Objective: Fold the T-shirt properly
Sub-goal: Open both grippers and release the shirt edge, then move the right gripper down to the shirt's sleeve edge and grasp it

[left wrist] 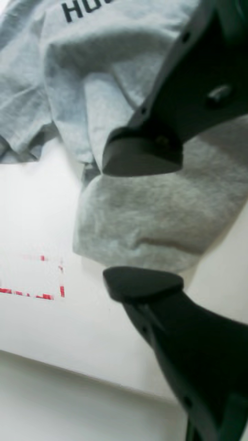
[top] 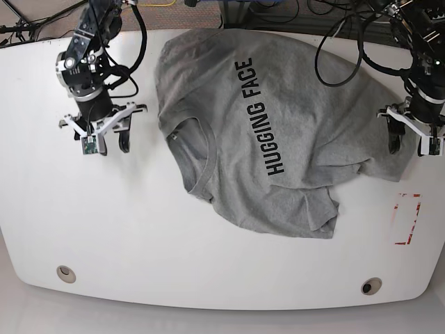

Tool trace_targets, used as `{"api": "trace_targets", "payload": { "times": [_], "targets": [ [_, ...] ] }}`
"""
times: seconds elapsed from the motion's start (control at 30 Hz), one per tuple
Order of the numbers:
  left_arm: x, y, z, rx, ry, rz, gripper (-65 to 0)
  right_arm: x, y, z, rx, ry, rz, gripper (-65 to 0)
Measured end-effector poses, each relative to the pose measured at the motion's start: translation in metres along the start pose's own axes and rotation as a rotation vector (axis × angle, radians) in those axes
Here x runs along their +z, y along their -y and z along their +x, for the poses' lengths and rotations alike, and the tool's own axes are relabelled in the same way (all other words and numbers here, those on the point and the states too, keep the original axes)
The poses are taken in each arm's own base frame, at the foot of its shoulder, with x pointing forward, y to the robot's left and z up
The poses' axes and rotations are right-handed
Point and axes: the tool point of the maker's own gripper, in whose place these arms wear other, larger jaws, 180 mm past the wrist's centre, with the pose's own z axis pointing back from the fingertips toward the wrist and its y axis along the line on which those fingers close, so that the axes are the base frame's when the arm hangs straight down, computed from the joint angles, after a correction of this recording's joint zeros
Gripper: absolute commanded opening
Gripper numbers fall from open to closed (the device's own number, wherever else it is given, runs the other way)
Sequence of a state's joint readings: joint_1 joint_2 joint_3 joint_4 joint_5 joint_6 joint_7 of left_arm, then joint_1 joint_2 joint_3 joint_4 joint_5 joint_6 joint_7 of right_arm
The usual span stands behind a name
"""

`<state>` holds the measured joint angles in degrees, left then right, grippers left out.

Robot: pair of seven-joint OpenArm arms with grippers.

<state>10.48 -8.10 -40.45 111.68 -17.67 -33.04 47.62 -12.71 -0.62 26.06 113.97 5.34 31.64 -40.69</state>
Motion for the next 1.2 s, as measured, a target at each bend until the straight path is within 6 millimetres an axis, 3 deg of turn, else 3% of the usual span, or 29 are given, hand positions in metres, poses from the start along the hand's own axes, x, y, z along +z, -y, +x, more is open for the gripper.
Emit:
{"api": "trace_targets", "payload": {
  "times": [0.13, 0.3, 0.47, 0.57, 0.7, 0.9, 1.2],
  "targets": [
    [-0.001, -0.008, -0.027, 0.008, -0.115, 0.036, -17.7, -0.008, -0.006, -0.019, -0.008, -0.077, 0.02, -30.2],
    [-0.005, -0.018, -0.027, 0.039, -0.129, 0.056, -9.7, -0.008, 0.001, -0.033, 0.002, -0.13, -0.003, -33.9],
    [-0.019, -0.043, -0.022, 0.125, -0.129, 0.12, -8.3, -0.009, 0.015, -0.012, 0.016, -0.079, -0.039, -34.5],
    [-0.023, -0.044, -0.018, 0.131, -0.124, 0.113, -8.3, -0.012, 0.019, -0.005, 0.026, -0.069, -0.047, -33.3],
    [-0.027, -0.047, -0.017, 0.13, -0.125, 0.123, -6.9, -0.023, 0.006, 0.001, 0.012, -0.068, 0.01, -21.3],
    [-0.032, -0.041, -0.004, 0.12, -0.068, 0.1, -7.4, -0.042, 0.006, 0.02, 0.018, -0.055, 0.027, -12.7],
    [-0.028, -0.039, -0.005, 0.083, -0.097, 0.127, -8.4, -0.086, -0.015, 0.038, 0.063, -0.085, 0.126, -13.5]
  ]
}}
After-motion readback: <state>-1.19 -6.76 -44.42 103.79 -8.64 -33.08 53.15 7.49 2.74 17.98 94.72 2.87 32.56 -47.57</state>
